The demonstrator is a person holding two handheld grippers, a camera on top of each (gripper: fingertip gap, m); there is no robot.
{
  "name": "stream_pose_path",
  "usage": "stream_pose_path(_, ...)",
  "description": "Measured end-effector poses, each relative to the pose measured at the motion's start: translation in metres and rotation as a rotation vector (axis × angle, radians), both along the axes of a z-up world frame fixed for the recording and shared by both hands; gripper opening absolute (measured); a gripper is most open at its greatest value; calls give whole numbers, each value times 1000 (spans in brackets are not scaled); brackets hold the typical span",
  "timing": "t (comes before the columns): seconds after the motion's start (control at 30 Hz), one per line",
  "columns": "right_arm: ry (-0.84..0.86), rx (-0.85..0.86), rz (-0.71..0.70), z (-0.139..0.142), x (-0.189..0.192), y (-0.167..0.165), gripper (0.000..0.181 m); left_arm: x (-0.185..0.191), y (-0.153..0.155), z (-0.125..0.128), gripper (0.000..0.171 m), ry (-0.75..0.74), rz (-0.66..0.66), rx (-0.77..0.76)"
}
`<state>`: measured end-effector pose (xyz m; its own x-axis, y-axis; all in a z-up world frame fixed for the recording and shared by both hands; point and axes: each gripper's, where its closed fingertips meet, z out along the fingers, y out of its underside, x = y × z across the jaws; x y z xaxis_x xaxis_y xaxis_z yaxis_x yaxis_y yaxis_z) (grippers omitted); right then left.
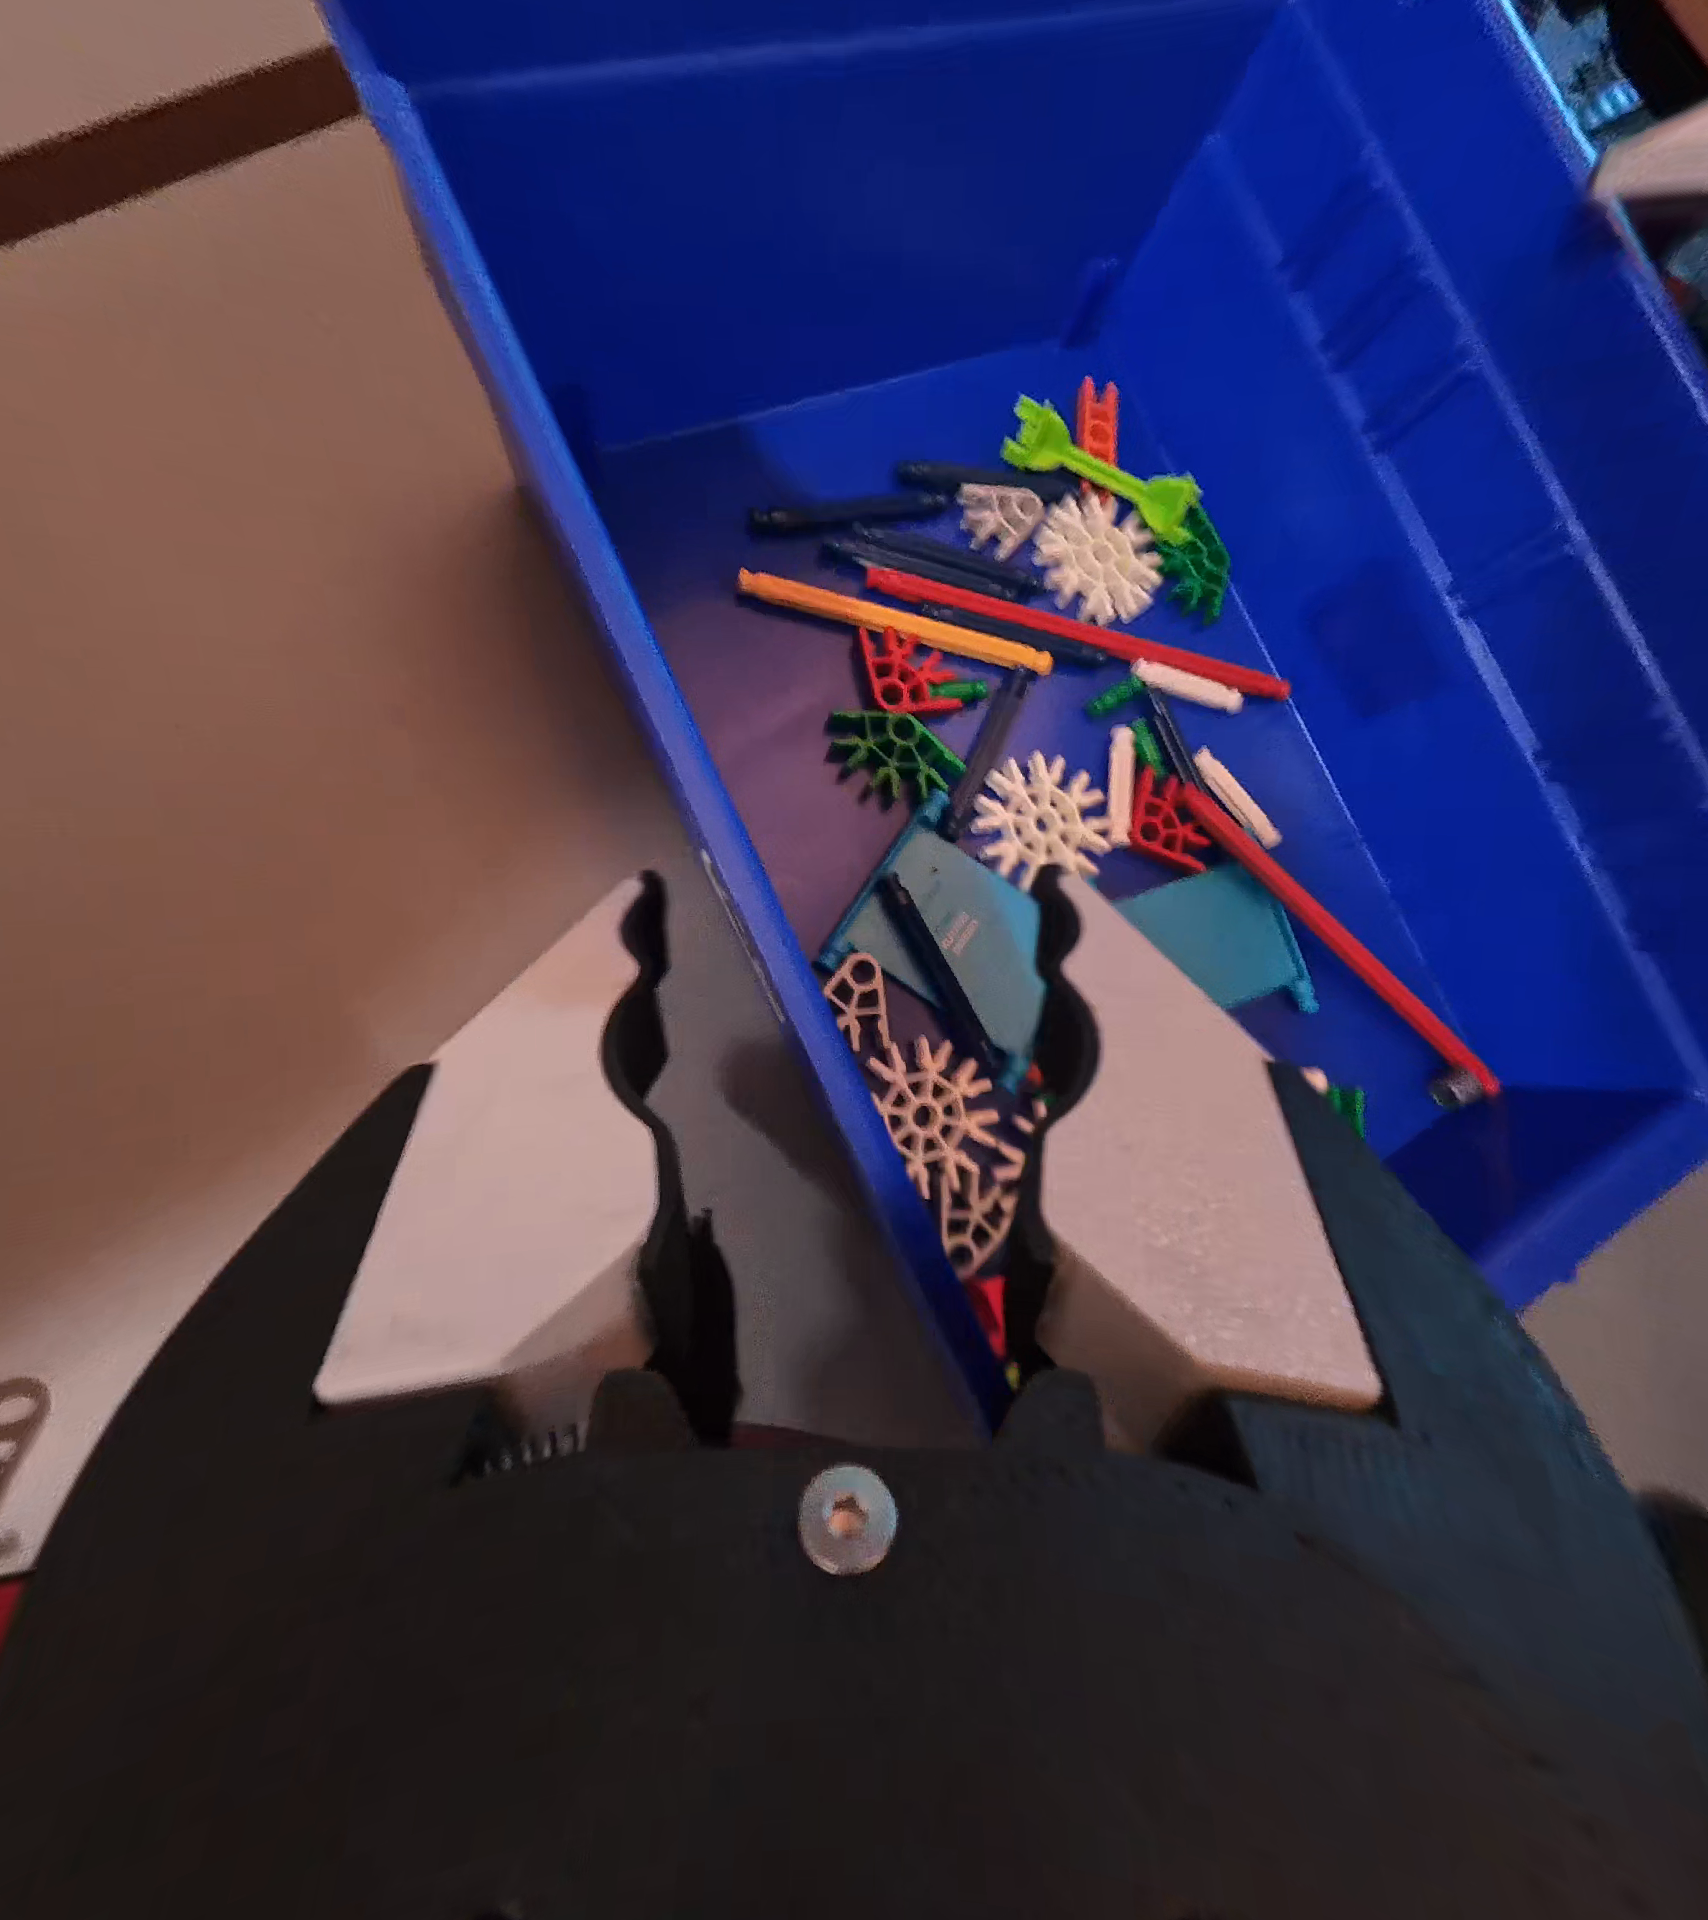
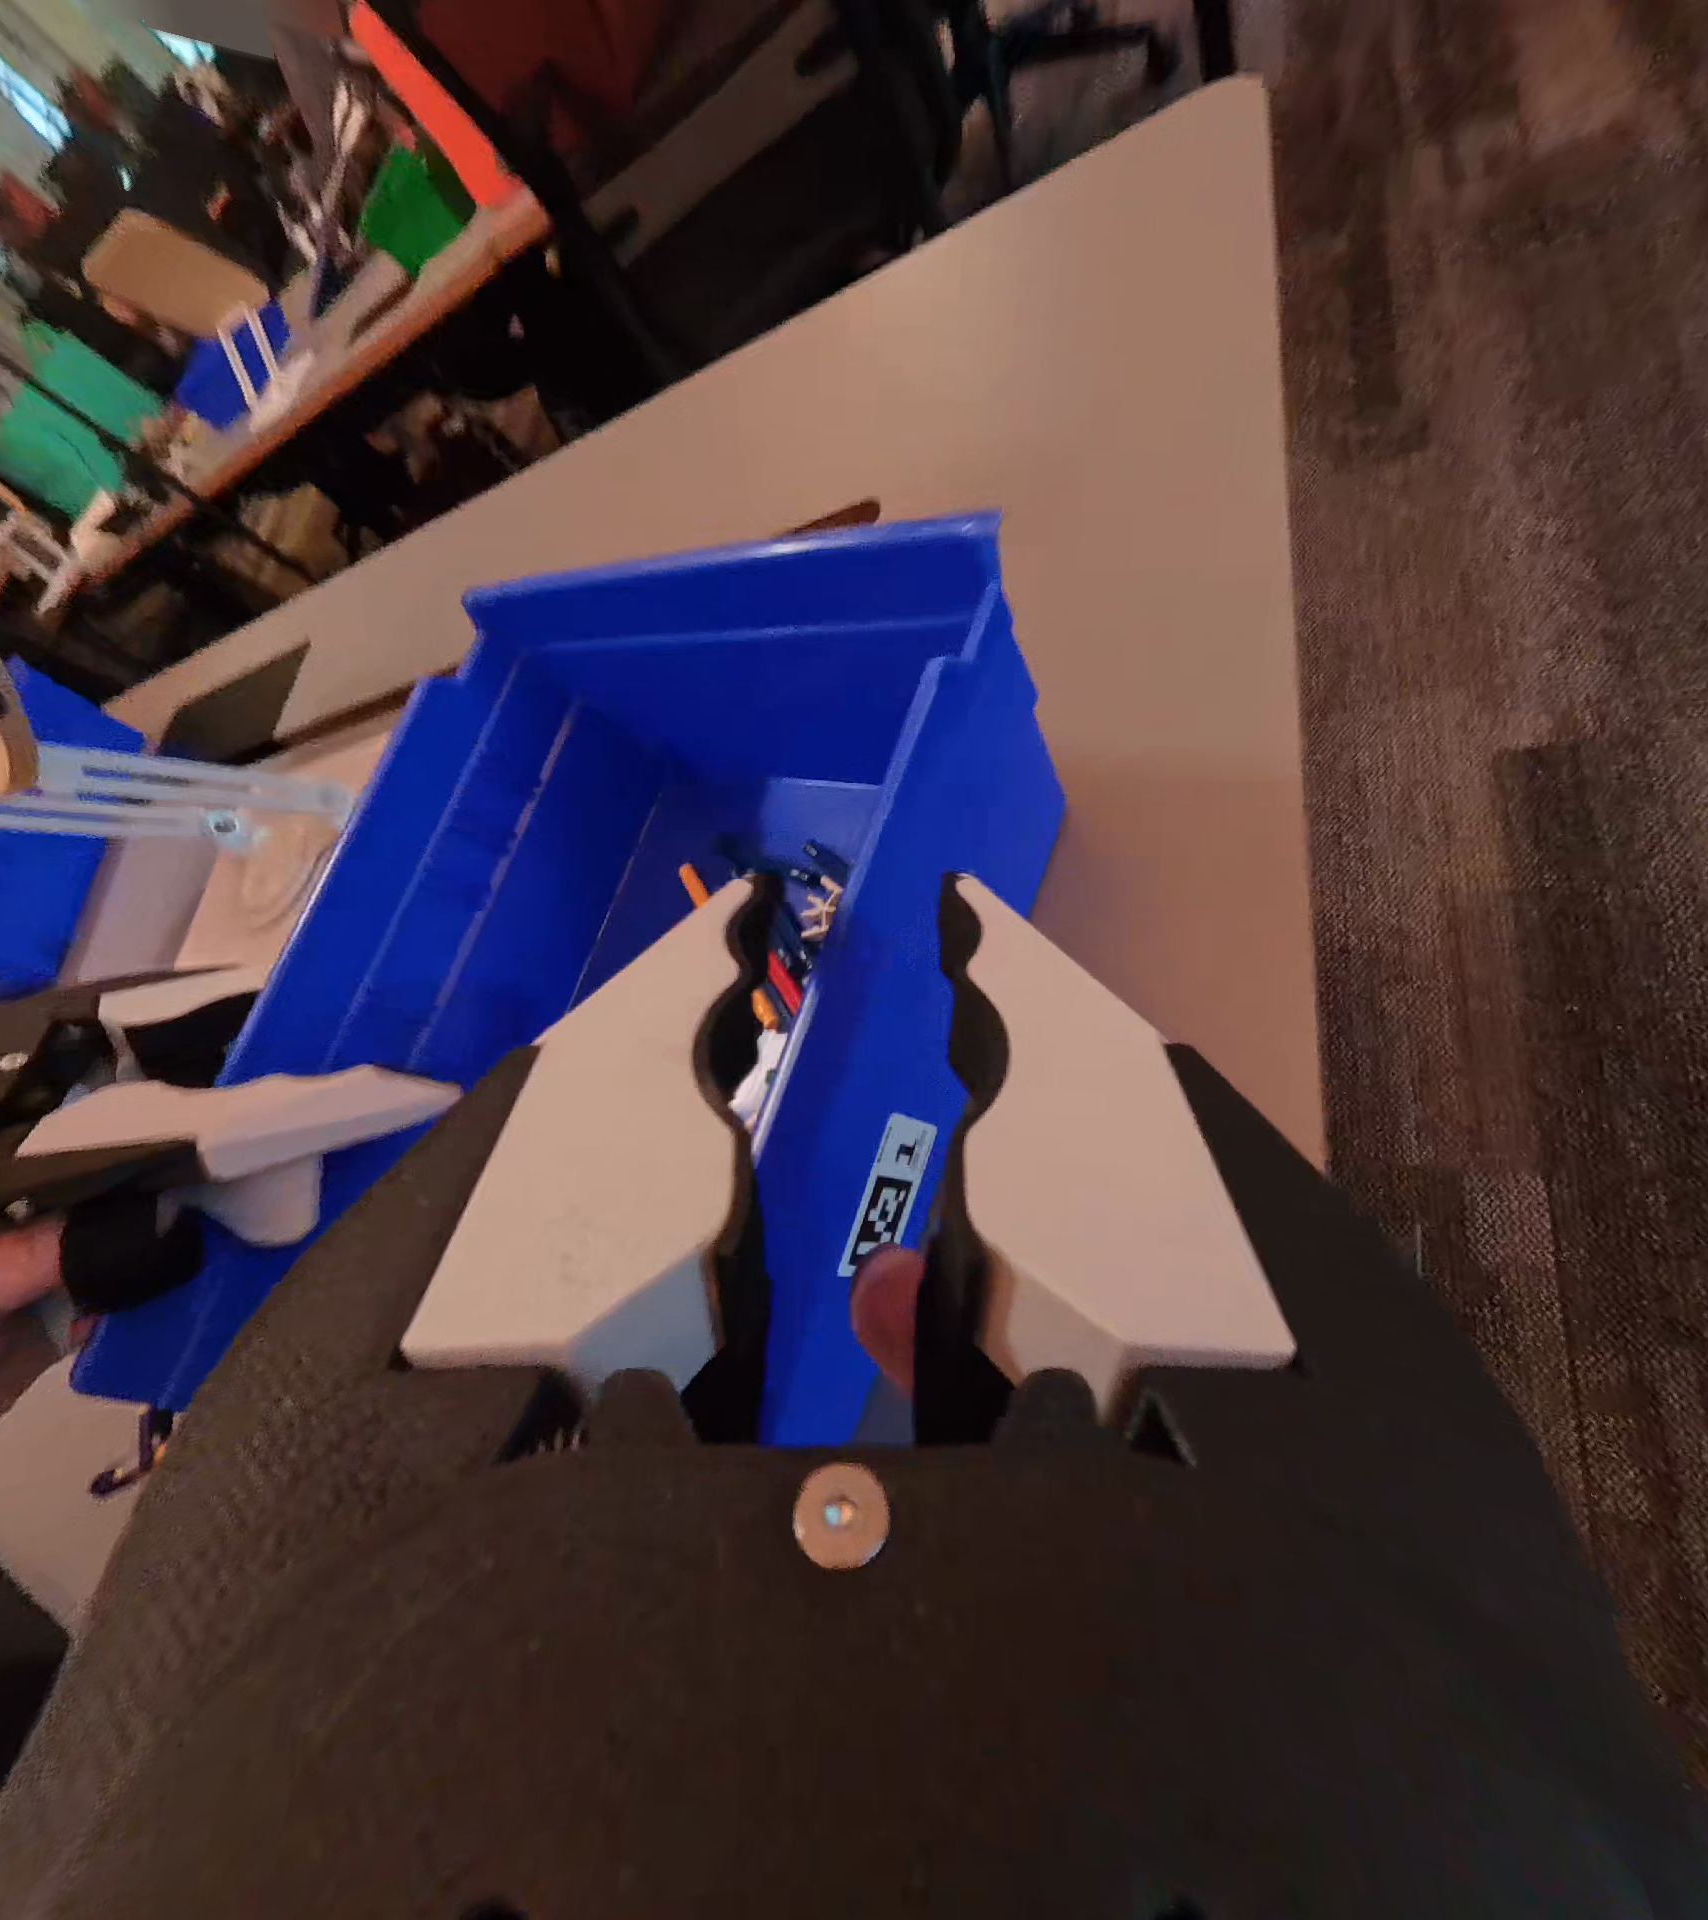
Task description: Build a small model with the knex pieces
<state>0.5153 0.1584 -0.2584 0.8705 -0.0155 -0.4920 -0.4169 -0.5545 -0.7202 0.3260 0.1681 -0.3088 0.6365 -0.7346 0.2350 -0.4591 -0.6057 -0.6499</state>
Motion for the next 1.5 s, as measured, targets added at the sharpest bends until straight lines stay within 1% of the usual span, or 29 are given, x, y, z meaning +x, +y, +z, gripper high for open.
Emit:
stream_pose_path(0.03,-58,-4,-68,3,13,-3,36,-3,-3,1,79,10,-27,-14)
stream_pose_path(0.1,-249,32,-183,26,32,-13,40,-13,3,23,84,-19,-34,63)
stream_pose_path(0.13,-325,53,-200,42,30,-20,44,-21,2,36,87,-27,-52,90)
stream_pose_path(0.17,-394,89,-196,60,21,-26,45,-31,4,51,85,-25,-66,153)
stream_pose_path(0.23,-481,180,-110,94,-18,-37,45,-56,4,87,86,-44,-97,305)
stream_pose_path(0.27,-514,206,-50,104,-44,-43,45,-67,-2,101,86,-66,-122,324)
stream_pose_path(0.3,-544,229,23,111,-73,-49,44,-77,-12,112,81,-92,-174,352)
stream_pose_path(0.33,-562,242,110,112,-106,-56,42,-87,-27,117,67,-104,-256,386)
stream_pose_path(0.4,-599,260,282,105,-170,-72,41,-112,-51,106,54,-31,-425,475)
stream_pose_path(0.47,-586,271,478,86,-239,-91,39,-142,-56,79,45,127,-552,583)
stream_pose_path(0.5,-588,246,536,72,-265,-96,38,-157,-54,64,42,202,-605,624)
stream_pose_path(0.53,-621,211,581,54,-285,-98,37,-170,-51,53,47,244,-625,634)
stream_pose_path(0.57,-672,178,631,35,-303,-100,39,-184,-55,39,51,269,-674,598)
stream_pose_path(0.6,-729,142,669,17,-316,-99,43,-197,-60,29,55,280,-704,556)
stream_pose_path(0.63,-787,100,693,1,-322,-96,43,-206,-62,25,56,268,-699,532)
stream_pose_path(0.67,-838,63,715,-12,-325,-92,43,-217,-70,17,57,267,-718,479)
stream_pose_path(0.7,-884,40,727,-19,-325,-86,44,-230,-79,7,66,290,-746,423)
stream_pose_path(0.77,-957,15,785,-27,-328,-77,40,-251,-81,-11,69,360,-769,415)
stream_pose_path(0.83,-1042,-38,887,-39,-332,-73,34,-261,-82,-26,67,373,-765,376)
stream_pose_path(0.9,-1124,-129,946,-49,-332,-72,40,-265,-78,-35,68,377,-754,403)
stream_pose_path(0.93,-1145,-143,986,-51,-337,-73,52,-267,-78,-37,66,366,-758,401)
stream_pose_path(0.97,-1143,-163,1041,-54,-343,-77,60,-269,-81,-40,66,354,-778,380)
stream_pose_path(1.03,-1181,-216,1098,-57,-342,-79,61,-272,-77,-44,67,373,-800,402)
stream_pose_path(1.07,-1191,-244,1125,-58,-340,-79,64,-271,-78,-44,61,344,-809,397)
stream_pose_path(1.13,-1178,-336,1180,-63,-336,-84,64,-270,-78,-45,56,306,-805,372)
stream_pose_path(1.17,-1194,-375,1203,-66,-332,-85,66,-271,-81,-46,51,294,-816,358)
stream_pose_path(1.27,-1240,-455,1257,-71,-326,-83,67,-279,-82,-47,45,292,-831,342)
stream_pose_path(1.33,-1284,-498,1279,-72,-322,-79,64,-280,-81,-47,45,284,-825,343)
stream_pose_path(1.5,-1349,-607,1398,-82,-326,-85,56,-278,-84,-47,44,248,-848,366)
